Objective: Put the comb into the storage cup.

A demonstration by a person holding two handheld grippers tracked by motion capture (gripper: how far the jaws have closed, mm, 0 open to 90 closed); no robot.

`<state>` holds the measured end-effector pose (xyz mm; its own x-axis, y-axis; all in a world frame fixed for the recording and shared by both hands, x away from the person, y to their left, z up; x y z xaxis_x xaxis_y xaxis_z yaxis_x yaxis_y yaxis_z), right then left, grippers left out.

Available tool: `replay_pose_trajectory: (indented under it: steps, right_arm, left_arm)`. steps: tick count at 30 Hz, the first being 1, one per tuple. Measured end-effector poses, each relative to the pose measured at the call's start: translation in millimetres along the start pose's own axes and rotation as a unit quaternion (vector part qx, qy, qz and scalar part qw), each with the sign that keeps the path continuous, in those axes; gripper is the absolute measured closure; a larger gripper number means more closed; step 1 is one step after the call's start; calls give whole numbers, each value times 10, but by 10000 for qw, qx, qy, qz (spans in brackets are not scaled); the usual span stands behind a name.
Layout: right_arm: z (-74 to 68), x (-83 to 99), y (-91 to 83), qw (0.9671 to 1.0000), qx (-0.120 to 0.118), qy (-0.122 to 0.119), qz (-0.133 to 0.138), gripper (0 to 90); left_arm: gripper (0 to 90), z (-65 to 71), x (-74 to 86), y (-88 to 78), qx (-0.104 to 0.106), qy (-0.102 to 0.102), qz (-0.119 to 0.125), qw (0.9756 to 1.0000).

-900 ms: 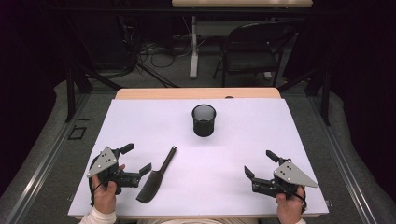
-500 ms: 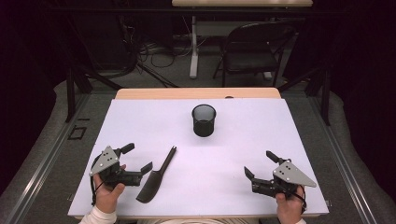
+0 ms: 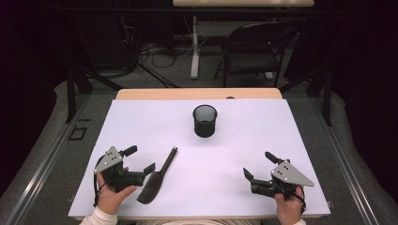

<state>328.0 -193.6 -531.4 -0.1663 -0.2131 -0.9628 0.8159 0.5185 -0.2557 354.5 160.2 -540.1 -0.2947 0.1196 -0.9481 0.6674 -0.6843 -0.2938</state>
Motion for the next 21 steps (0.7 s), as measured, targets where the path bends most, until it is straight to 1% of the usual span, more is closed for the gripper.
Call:
replay_pose_trajectory:
  steps: [1, 2, 4, 6, 7, 12, 14, 15, 18, 19, 21]
  right_arm:
    - [-1, -1, 1, 10000, 4, 1, -1, 92]
    - [-5, -3, 7, 10000, 6, 18, 10, 93]
    - [-17, 5, 18, 10000, -4, -31, -25, 92]
    - [-18, 4, 21, 10000, -7, -51, -26, 93]
    - [-28, 3, 29, 10000, -20, -33, -10, 93]
    - [-22, 11, 39, 10000, -22, -17, -26, 93]
    - [-25, 18, 46, 10000, -40, 9, -43, 93]
    - [-25, 18, 46, 10000, -40, 9, -43, 93]
    - [-27, 21, 49, 10000, -34, 10, -57, 93]
    - [-26, 23, 51, 10000, -36, 17, -71, 93]
    - [-23, 22, 53, 10000, -30, 8, -65, 93]
  left_arm:
    - [5, -6, -1, 7, -12, -7, -12, 10000]
    - [5, -17, -3, 10, -78, -46, -11, 10000]
    - [7, -18, -34, 7, -38, -169, 44, 9998]
    - [9, -25, -49, 4, -64, -179, 64, 9998]
    - [24, -26, -58, 1, -58, -193, 73, 9998]
    - [32, -57, -95, -11, -65, -313, 51, 9995]
    - [64, -70, -117, -18, -74, -337, 58, 9994]
    - [64, -75, -129, -22, -69, -359, 54, 9993]
    - [100, -102, -169, -27, -137, -350, 80, 9993]
    - [144, -108, -175, -29, -150, -341, 79, 9993]
    - [155, -114, -196, -28, -183, -368, 116, 9991]
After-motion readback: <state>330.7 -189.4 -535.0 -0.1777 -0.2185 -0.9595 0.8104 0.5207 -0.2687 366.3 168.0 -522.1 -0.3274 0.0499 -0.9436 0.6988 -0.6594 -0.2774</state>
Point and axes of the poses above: each handheld gripper's, and its own axes: y roughly forward along the jaws, x roughly out of its underside, z roughly to its right, the point moved 10 cm from there along y, roughly forward along the jaws, and after that the axes turned 2 degrees about -x, right-handed, at the moved point
